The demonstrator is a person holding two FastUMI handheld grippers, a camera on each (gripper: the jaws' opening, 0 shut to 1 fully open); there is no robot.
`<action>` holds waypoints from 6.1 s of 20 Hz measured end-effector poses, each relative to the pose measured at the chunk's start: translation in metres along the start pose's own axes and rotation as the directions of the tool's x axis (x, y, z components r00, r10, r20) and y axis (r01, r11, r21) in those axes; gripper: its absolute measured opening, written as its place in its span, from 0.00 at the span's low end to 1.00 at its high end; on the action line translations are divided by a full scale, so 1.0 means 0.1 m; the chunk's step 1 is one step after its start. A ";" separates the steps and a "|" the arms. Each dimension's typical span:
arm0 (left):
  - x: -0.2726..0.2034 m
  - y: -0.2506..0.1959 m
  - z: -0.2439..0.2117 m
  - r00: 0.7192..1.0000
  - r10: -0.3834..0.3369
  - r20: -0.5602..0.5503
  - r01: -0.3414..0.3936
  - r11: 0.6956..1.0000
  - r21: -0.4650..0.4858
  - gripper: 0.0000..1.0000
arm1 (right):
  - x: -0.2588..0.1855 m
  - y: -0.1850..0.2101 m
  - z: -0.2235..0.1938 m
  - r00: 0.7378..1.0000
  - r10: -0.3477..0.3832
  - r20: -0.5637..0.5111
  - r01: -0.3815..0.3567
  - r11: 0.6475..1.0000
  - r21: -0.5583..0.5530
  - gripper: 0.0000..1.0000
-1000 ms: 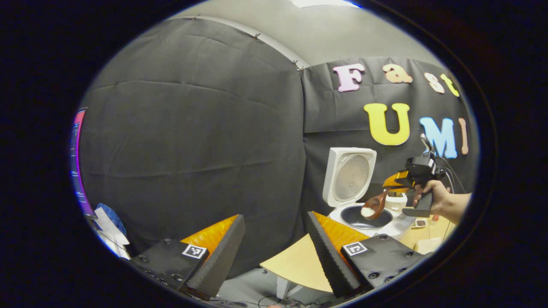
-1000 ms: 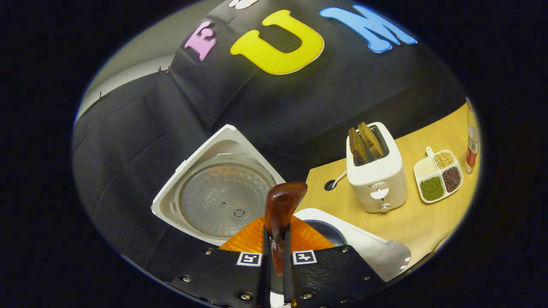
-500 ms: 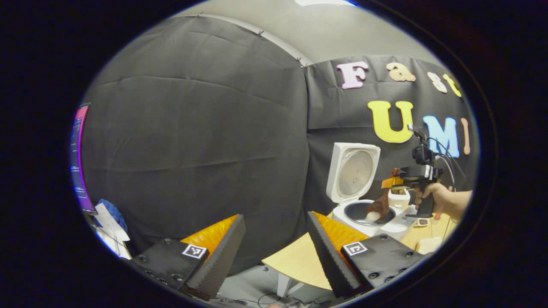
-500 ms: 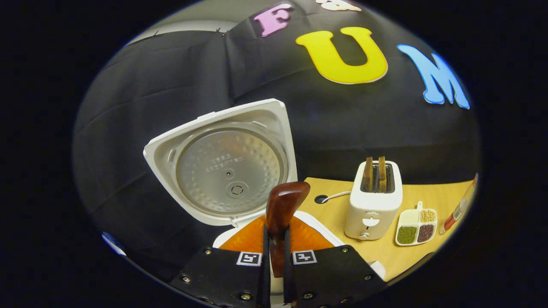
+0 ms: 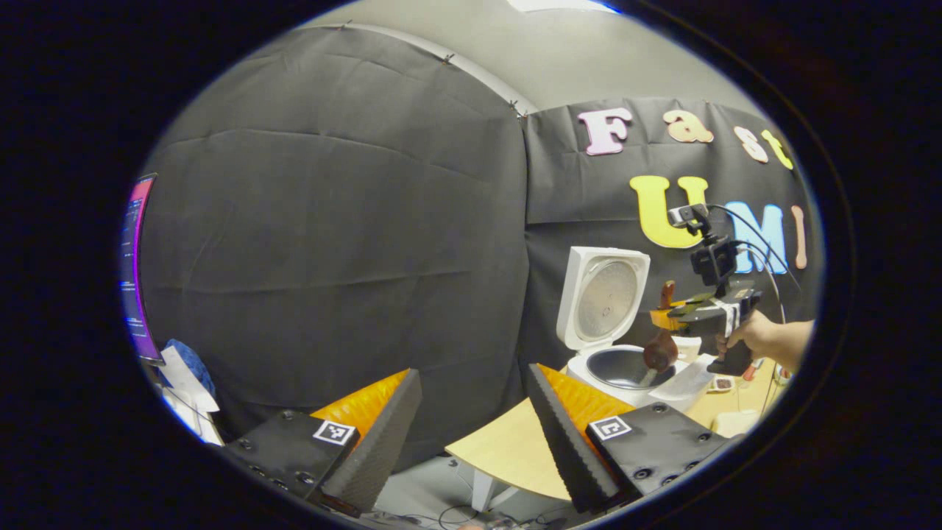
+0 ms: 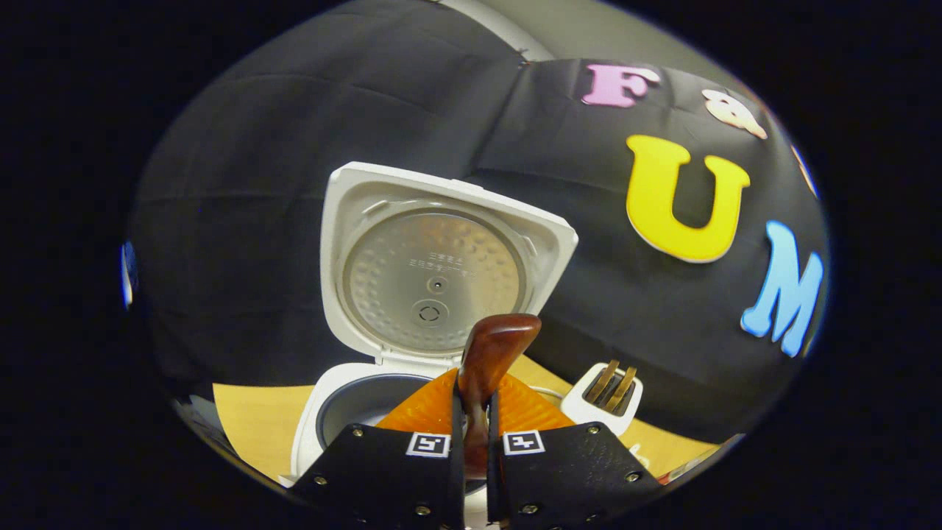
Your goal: Close the left gripper, press the button to open the rice cooker; take a wooden spoon from the chopstick holder with the right hand, scoop a spoonful of rice and pour it into the rice cooker, then put the wooden spoon back into the chopstick holder.
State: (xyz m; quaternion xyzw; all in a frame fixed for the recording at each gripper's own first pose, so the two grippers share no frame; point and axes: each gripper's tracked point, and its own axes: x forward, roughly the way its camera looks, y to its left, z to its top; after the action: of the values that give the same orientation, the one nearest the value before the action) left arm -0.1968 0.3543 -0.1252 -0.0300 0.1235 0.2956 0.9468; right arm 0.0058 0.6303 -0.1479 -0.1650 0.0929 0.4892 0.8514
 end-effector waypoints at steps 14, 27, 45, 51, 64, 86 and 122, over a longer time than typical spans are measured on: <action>0.03 -0.10 0.20 0.999 -0.037 0.038 0.037 0.999 -0.009 1.00 | -0.32 -0.25 0.34 0.998 0.055 0.045 -0.069 0.881 0.467 0.12; 0.15 -0.87 0.65 0.971 -0.202 0.128 0.202 0.979 0.017 0.99 | -1.37 -1.37 0.35 0.987 -0.129 0.100 0.013 0.673 0.740 0.12; -0.27 -2.46 0.89 0.890 -0.423 0.171 0.431 0.902 -0.006 0.96 | -3.17 -3.02 -0.82 0.896 -0.439 -0.060 0.321 0.549 0.771 0.12; -0.49 -2.95 0.95 0.857 -0.485 0.173 0.489 0.872 0.019 0.99 | -3.70 -3.32 -1.31 0.855 -0.504 -0.123 0.407 0.505 0.761 0.12; -0.71 -3.47 0.98 0.824 -0.544 0.155 0.539 0.839 0.079 0.99 | -4.19 -3.25 -2.63 0.795 -0.500 -0.344 0.574 0.436 0.693 0.12; -0.58 -3.61 0.98 0.827 -0.543 0.149 0.535 0.840 0.095 0.99 | -4.47 -2.84 -3.42 0.757 -0.453 -0.471 0.637 0.351 0.686 0.70; 3.64 -3.15 1.81 0.988 -0.130 0.081 0.126 0.991 0.049 0.99 | -5.69 -2.77 -1.99 0.423 -0.830 -0.363 0.891 0.309 0.331 0.96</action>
State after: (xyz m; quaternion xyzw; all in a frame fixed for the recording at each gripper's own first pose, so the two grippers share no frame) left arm 0.3106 0.3196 -0.0465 -0.0047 0.0879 0.2325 0.9686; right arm -0.0416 -0.0297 -0.0984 -0.0034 0.1602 -0.0928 0.9827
